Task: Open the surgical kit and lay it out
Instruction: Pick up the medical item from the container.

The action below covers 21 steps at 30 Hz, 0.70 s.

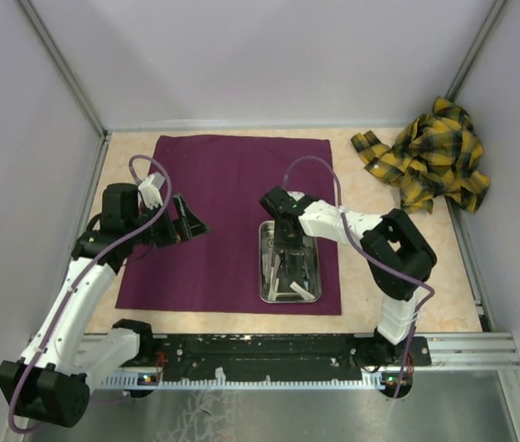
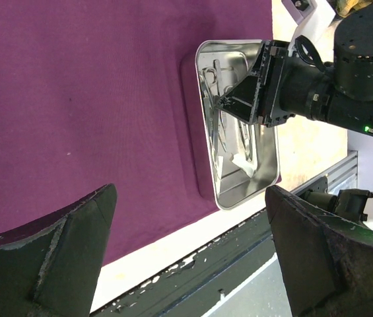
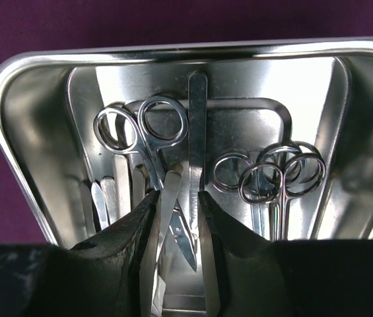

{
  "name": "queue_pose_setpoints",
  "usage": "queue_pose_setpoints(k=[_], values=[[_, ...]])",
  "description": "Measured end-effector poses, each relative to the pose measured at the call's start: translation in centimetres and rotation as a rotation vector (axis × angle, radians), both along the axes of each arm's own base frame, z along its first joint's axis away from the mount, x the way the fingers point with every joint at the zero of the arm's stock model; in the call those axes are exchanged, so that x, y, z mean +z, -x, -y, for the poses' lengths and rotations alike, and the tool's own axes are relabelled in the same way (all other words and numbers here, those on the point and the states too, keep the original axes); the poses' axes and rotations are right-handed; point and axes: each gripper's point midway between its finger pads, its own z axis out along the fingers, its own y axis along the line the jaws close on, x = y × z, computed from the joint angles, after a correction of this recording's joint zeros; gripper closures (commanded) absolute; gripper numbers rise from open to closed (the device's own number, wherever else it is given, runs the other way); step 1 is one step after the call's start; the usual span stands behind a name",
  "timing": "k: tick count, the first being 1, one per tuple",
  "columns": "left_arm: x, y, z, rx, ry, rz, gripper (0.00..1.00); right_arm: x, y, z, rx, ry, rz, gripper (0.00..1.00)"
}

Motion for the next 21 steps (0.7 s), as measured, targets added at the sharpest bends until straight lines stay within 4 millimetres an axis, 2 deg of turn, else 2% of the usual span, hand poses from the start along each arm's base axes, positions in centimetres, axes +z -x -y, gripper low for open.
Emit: queue_pose_setpoints(k=[4, 11, 21], values=[[-0.04, -0.02, 0.0, -0.001, -0.002, 0.0, 0.0, -0.75, -0.21, -0.28, 0.002, 0.006, -0.01, 0.7], [-0.05, -0.03, -0.01, -0.003, -0.003, 0.002, 0.0, -0.76, -0.68, -0.72, 0.002, 0.0, -0.004, 0.71], [-0.18, -0.01, -0.02, -0.004, -0.005, 0.001, 0.0, -1.03, -0.74, -0.74, 0.004, 0.01, -0.012, 0.86]])
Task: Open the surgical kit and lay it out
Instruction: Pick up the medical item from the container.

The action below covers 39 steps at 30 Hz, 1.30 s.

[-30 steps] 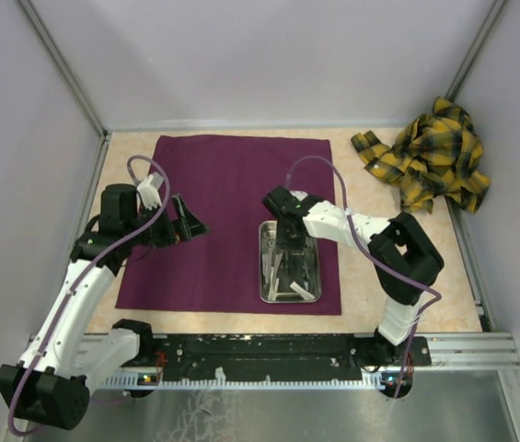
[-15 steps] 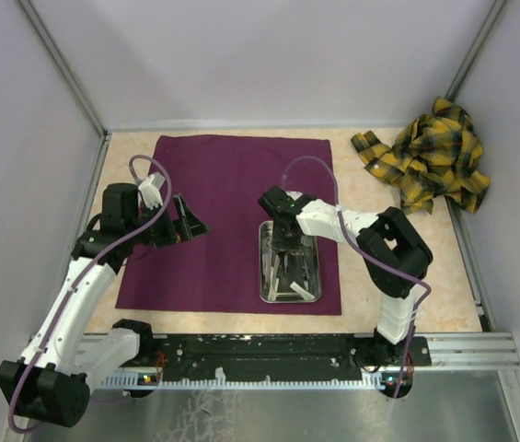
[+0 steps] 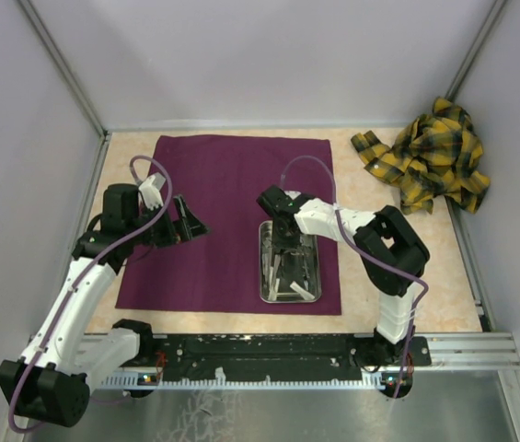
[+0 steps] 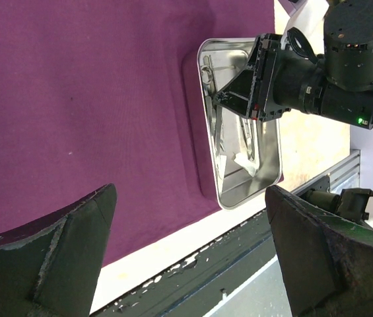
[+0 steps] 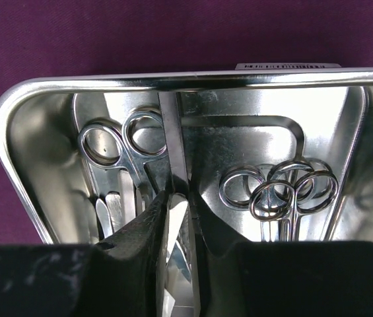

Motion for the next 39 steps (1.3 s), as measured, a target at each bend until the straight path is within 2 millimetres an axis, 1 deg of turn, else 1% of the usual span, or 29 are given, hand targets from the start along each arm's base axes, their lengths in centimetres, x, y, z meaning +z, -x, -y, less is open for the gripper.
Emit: queue_pose_setpoints(k=[2, 5, 6, 11, 15, 20, 24, 29, 33, 36, 39], values=[[-0.2, 0.0, 0.0, 0.0, -0.001, -0.004, 0.0, 0.0, 0.0, 0.0, 0.0, 0.0, 0.0, 0.9], [-0.3, 0.1, 0.0, 0.0, -0.001, -0.006, 0.0, 0.0, 0.0, 0.1, 0.001, 0.003, -0.001, 0.99], [-0.3, 0.1, 0.0, 0.0, -0.001, -0.006, 0.0, 0.0, 0.0, 0.1, 0.0, 0.004, 0.0, 1.0], [-0.2, 0.1, 0.0, 0.0, -0.001, -0.005, 0.01, 0.0, 0.0, 0.2, -0.002, 0.011, 0.0, 1.0], [-0.2, 0.1, 0.0, 0.0, -0.001, -0.005, 0.0, 0.5, -0.2, 0.1, -0.002, 0.006, 0.011, 1.0], [-0.2, 0.1, 0.0, 0.0, -0.001, -0.004, 0.0, 0.7, 0.0, 0.5, 0.002, 0.019, 0.007, 1.0], [-0.2, 0.1, 0.0, 0.0, -0.001, -0.002, 0.0, 1.5, -0.2, 0.6, 0.006, 0.025, 0.019, 1.0], [-0.2, 0.1, 0.0, 0.001, -0.001, -0.002, 0.01, 2.8, -1.1, 0.3, 0.017, 0.017, 0.053, 1.0], [-0.2, 0.1, -0.1, 0.003, -0.003, -0.001, 0.0, 4.0, -2.1, 0.9, 0.029, 0.022, 0.069, 1.0], [-0.2, 0.0, -0.1, 0.006, -0.005, -0.001, 0.01, 5.2, -4.0, 1.9, 0.029, 0.016, 0.091, 1.0], [-0.3, 0.0, -0.1, 0.007, -0.006, -0.003, 0.0, 7.2, -7.0, 3.8, 0.01, 0.004, 0.134, 1.0]])
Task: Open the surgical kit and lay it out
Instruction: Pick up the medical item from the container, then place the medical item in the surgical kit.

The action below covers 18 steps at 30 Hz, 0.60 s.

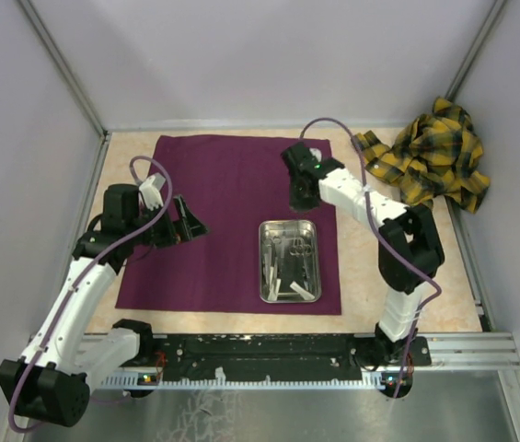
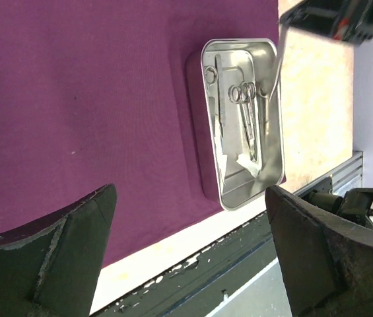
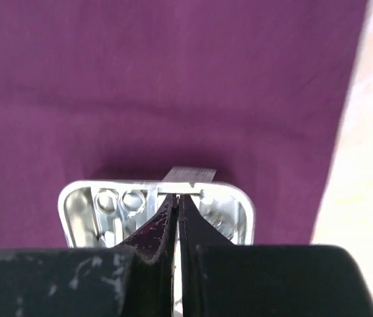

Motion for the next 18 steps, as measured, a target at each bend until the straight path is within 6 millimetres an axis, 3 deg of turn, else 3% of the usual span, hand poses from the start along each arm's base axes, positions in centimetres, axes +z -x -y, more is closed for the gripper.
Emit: queue_pose_setpoints(k=[7, 9, 13, 18], values=[[-0.4, -0.2, 0.0, 0.002, -0.006, -0.016, 0.0, 6.2, -8.2, 3.9, -0.033, -0.015, 0.158, 1.0], [-0.5, -0.3, 0.0, 0.002, -0.007, -0.021, 0.0, 6.8, -10.4, 4.6, -0.032, -0.013, 0.185, 1.0], [-0.5, -0.5, 0.0, 0.004, -0.013, -0.022, 0.0, 5.9, -13.7, 5.6, -0.02, 0.021, 0.187, 1.0], [-0.3, -0.8, -0.2, 0.011, -0.023, -0.007, 0.0, 2.4, -16.4, 6.8, -0.007, 0.067, 0.145, 1.0]])
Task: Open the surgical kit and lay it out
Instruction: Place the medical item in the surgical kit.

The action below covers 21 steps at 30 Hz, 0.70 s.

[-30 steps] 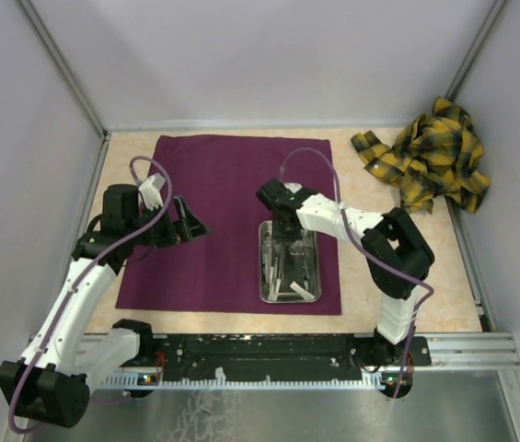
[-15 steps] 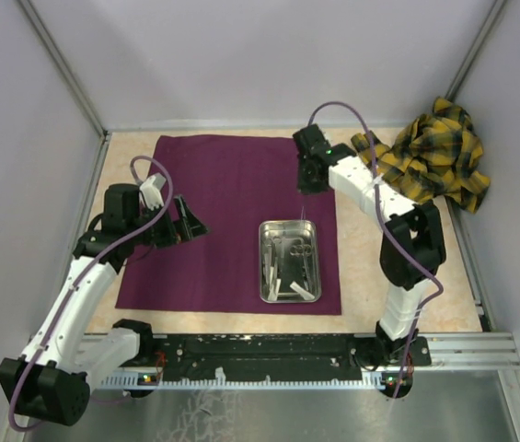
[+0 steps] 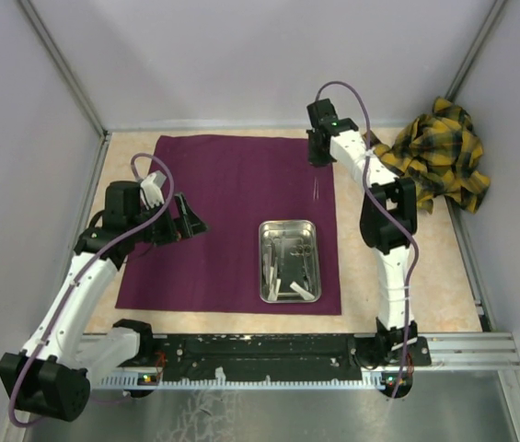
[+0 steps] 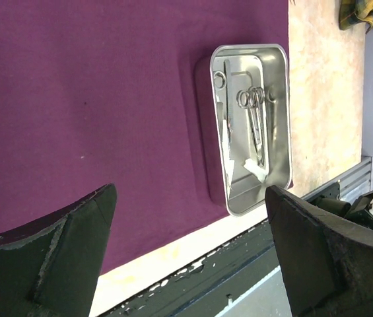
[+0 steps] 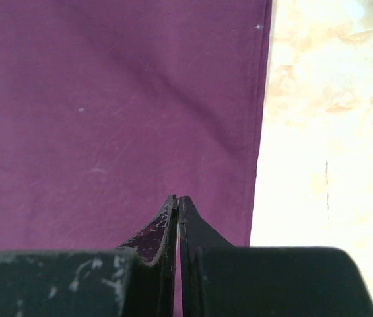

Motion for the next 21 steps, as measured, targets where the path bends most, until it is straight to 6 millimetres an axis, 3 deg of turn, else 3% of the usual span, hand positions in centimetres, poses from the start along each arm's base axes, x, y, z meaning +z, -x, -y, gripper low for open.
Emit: queue_pose_setpoints(k=[6, 21], values=[[-0.5, -0.3, -0.2, 0.009, -0.015, -0.009, 0.0, -3.4, -2.1, 1.5, -0.004, 0.03, -0.039, 1.0], [-1.6, -1.2, -0.4, 0.028, -0.038, -0.037, 0.01, -6.3, -6.6, 2.0, 0.001, 0.025, 0.0, 1.0]])
